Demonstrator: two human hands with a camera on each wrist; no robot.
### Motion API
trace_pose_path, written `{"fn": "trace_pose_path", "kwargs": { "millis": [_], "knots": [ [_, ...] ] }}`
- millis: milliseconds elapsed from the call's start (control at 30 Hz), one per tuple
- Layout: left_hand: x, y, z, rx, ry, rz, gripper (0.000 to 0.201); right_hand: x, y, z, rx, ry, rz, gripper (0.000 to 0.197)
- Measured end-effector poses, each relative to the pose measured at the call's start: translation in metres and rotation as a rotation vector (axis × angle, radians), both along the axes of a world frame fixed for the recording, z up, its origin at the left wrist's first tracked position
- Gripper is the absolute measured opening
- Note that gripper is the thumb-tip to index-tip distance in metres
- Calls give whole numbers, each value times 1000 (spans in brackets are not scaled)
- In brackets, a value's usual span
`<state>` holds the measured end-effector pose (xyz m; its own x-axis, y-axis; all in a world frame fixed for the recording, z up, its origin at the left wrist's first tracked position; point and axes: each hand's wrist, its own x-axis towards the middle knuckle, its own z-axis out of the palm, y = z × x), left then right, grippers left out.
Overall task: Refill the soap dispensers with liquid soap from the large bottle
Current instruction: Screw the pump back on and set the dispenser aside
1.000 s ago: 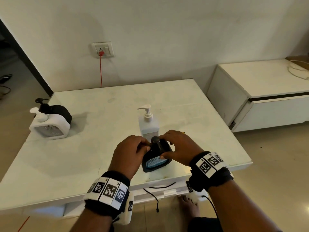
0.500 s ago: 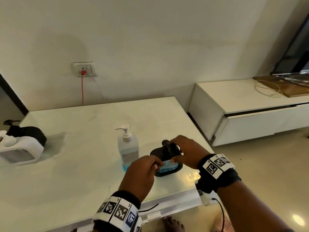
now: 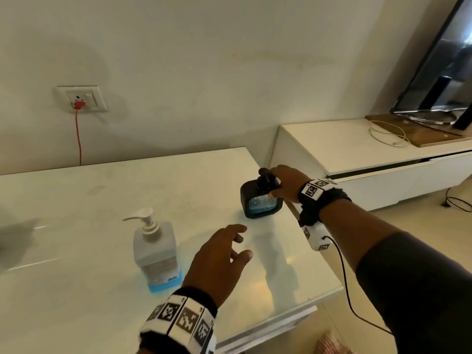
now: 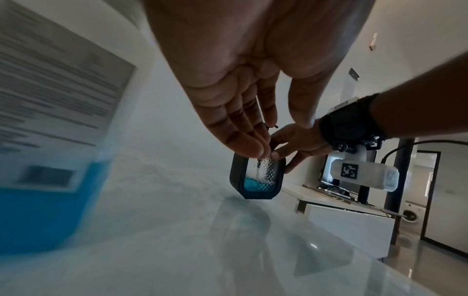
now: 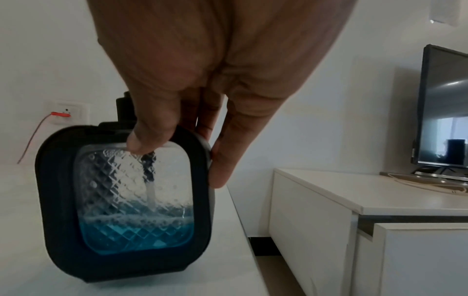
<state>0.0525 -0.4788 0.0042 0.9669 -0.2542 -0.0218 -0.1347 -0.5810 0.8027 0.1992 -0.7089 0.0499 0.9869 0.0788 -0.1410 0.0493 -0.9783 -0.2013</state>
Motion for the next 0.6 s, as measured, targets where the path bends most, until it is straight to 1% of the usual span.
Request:
{"fn": "trace_pose_path", "kwargs": {
  "millis": [167, 367, 467, 600],
  "knots": [
    [37, -19, -6, 32, 23, -31, 51, 25, -6, -6, -1, -32, -35, 54],
    [50, -30, -5, 74, 71, -27, 66, 38, -14, -13, 10, -25, -69, 52],
    [52, -29, -7, 91, 81, -19, 63, 39, -17, -14, 20, -30, -70, 52],
    [48, -30, -10, 139, 56, -46, 51, 38, -17, -15, 27, -56, -68, 50]
  ]
}}
